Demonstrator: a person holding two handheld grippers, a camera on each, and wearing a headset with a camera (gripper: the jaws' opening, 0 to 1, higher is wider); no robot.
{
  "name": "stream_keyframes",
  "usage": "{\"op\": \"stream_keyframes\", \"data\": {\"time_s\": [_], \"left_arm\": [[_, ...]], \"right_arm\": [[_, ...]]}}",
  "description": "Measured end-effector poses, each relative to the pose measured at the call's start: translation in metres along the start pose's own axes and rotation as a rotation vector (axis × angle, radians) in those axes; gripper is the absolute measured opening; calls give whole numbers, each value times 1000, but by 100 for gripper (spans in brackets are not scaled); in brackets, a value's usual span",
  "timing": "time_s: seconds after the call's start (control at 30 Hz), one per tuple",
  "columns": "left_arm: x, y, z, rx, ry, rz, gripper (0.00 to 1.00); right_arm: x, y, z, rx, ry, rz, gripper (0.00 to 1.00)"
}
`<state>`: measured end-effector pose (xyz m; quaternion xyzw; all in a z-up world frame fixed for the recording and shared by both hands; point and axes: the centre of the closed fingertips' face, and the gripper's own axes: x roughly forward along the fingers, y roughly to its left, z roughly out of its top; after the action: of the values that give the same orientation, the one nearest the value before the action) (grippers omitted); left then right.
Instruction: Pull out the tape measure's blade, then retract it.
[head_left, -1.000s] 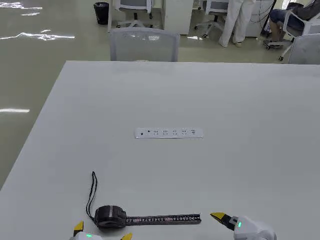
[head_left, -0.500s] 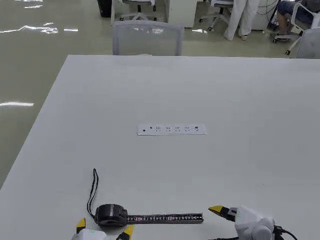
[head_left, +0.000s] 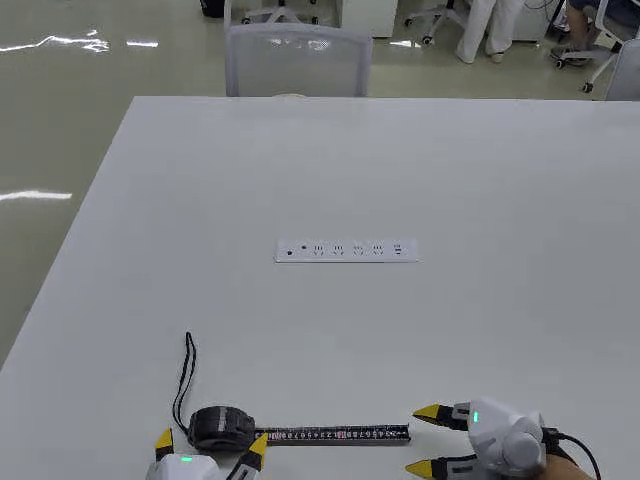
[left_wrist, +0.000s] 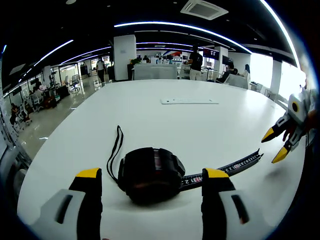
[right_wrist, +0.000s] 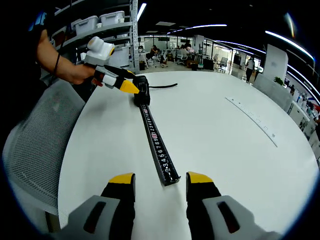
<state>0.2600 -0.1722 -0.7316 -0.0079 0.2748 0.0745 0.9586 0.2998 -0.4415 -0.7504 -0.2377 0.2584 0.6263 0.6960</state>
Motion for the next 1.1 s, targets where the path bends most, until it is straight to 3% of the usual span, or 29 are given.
{"op": "stream_keyframes", "data": {"time_s": [0.33, 0.87, 1.1], "left_arm": [[6, -2, -1, 0, -8, 32, 76], [13, -5, -1, -5, -19, 41, 71], [16, -4, -2, -26, -24, 58, 70]], "right_arm": [[11, -13, -14, -22, 15, 39, 32], [24, -13, -19, -55, 14, 127, 19], [26, -12, -23, -62, 12, 139, 15]]}}
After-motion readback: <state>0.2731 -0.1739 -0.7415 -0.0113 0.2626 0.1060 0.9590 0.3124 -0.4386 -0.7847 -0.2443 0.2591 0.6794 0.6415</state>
